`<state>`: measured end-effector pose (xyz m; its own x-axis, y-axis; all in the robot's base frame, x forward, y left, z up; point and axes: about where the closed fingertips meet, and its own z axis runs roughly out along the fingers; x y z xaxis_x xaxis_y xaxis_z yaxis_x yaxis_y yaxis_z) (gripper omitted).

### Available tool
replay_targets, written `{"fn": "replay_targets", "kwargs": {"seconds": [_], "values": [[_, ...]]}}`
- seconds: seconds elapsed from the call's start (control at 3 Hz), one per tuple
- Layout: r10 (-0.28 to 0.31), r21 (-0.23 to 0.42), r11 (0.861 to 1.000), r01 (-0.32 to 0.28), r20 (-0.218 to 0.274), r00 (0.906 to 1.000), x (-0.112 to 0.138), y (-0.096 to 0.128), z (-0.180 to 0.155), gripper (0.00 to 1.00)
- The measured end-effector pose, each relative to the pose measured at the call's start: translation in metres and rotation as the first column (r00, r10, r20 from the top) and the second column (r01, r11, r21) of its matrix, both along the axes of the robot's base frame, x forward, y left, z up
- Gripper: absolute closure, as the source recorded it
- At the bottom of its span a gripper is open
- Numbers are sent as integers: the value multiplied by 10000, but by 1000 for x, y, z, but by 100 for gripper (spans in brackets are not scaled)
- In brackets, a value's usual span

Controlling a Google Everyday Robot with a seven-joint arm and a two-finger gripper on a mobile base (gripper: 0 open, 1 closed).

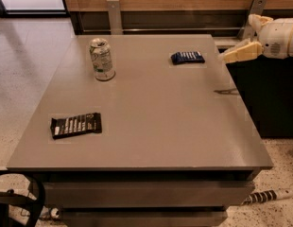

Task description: Move rxbar blueberry near rxbar chocolate

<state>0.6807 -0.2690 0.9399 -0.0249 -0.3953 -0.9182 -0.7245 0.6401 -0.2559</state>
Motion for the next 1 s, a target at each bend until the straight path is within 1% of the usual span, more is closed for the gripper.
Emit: {"fn": "replay_targets", "kwargs": {"seconds": [0.33, 0.67, 1.0], "values": [[480, 40, 9988, -479, -577, 9972, 45, 26, -21, 0], [959, 646, 9940, -888, -1159, 9886, 73, 48, -55, 0], [1550, 1362, 9815, -1345, -1532, 9759, 87, 67, -79, 0]]}}
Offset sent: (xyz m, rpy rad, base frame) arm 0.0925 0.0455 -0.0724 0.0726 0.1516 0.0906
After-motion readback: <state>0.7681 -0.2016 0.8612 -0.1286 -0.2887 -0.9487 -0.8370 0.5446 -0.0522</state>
